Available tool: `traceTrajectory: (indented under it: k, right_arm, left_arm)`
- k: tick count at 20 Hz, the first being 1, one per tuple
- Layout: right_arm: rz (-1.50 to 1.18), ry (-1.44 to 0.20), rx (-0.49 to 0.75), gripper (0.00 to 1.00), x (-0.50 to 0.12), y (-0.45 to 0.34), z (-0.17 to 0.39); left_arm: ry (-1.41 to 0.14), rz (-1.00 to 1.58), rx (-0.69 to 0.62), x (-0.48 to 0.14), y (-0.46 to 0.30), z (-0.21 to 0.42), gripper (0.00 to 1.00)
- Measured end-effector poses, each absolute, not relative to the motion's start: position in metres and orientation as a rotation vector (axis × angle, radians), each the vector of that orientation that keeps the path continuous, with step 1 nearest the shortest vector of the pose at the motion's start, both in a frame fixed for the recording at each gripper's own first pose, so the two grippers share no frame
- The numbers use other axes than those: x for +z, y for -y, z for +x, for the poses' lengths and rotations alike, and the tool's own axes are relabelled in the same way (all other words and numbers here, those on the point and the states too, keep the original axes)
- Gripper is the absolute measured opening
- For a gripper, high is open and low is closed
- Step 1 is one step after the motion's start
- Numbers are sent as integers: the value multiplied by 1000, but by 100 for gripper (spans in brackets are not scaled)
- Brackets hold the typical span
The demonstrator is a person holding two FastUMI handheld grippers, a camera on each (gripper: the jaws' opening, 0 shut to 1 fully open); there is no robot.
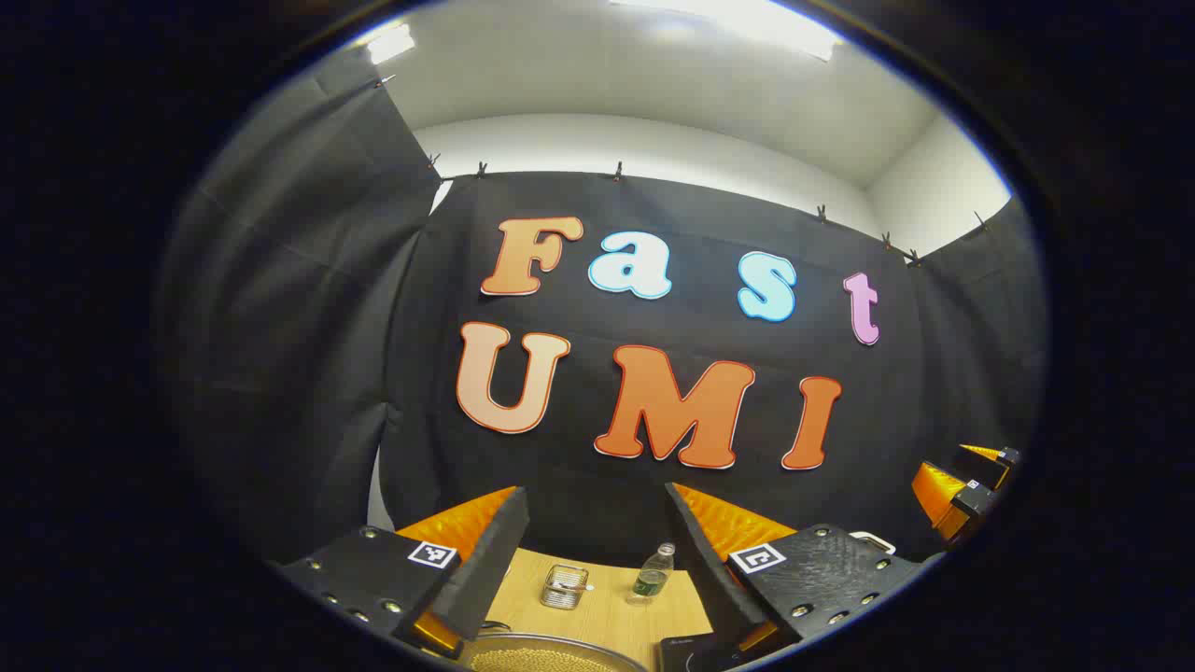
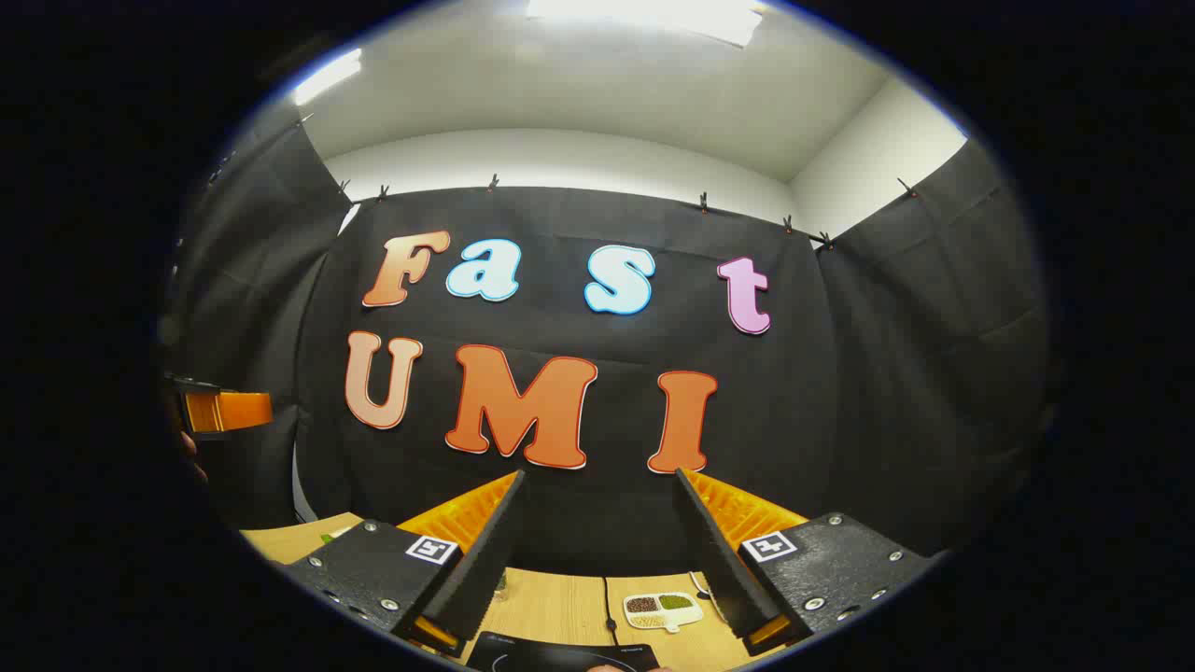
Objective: First push the handle of the pot to place it horizontally, then grasp the pot with both hands and set it on the induction cooktop.
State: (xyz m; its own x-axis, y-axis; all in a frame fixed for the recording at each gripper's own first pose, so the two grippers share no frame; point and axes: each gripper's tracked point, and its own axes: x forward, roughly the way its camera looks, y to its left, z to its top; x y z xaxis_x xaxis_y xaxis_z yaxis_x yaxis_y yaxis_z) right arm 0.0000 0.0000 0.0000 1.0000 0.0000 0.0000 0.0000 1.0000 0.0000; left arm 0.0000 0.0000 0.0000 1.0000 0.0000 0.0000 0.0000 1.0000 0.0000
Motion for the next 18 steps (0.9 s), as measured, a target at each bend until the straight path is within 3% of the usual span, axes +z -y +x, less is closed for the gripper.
traceTrajectory:
  k: [7, 14, 16, 18]
  right_arm:
    - [26, 6, 0, 95, -2, 32, -1]
    - [30, -1, 8, 95, -5, 37, -5]
    - [30, -4, 7, 95, -5, 36, -6]
    - [31, -5, 7, 95, -5, 35, -7]
  left_arm:
    - [29, 36, -24, 10, 45, -10, 87]
    - [35, 52, -12, 16, 45, -19, 92]
    - [36, 59, -12, 18, 43, -20, 87]
    - [34, 73, -6, 19, 39, -22, 90]
